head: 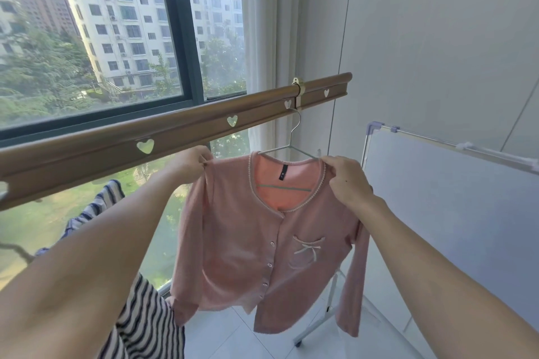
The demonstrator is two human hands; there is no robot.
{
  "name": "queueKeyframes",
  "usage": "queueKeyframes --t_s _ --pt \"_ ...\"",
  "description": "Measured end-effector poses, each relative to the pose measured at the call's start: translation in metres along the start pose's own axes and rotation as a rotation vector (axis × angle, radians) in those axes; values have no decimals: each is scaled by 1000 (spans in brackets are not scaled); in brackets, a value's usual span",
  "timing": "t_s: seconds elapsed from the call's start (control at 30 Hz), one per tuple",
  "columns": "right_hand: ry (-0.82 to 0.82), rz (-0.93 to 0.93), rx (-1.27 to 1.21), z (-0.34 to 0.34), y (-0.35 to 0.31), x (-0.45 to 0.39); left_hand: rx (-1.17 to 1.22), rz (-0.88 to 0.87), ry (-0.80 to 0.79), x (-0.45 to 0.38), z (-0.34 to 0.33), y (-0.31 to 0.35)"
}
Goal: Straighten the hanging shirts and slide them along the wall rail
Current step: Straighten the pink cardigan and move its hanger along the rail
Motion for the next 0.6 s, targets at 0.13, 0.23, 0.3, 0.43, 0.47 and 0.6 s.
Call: queueKeyframes --t_s 0.13,0.23,0.3,0.43,0.47,0.6 --pt "35 29 31 10 -8 -1 44 -20 -166 10 -13 6" --pt "33 35 60 15 -11 -4 154 -73 -200 12 -16 18" --pt "27 31 74 16 -12 -3 134 -156 -193 12 -16 31" --pt "-16 48 76 16 -12 1 13 -274 -75 8 -12 49" --pt "-25 58 75 15 -12 2 -8 -284 -60 9 -13 51" --pt "-40 70 -21 13 -3 5 1 -368 12 17 -9 75"
Point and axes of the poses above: each hand's wrist, its own x-axis away from the middle knuckle, its own z-axis out of the back of the hand, y = z × x, the point moved 10 cm from there along -x, towards the middle knuckle, and after that the axes turned 3 degrees about -x, right-handed, at the moved point
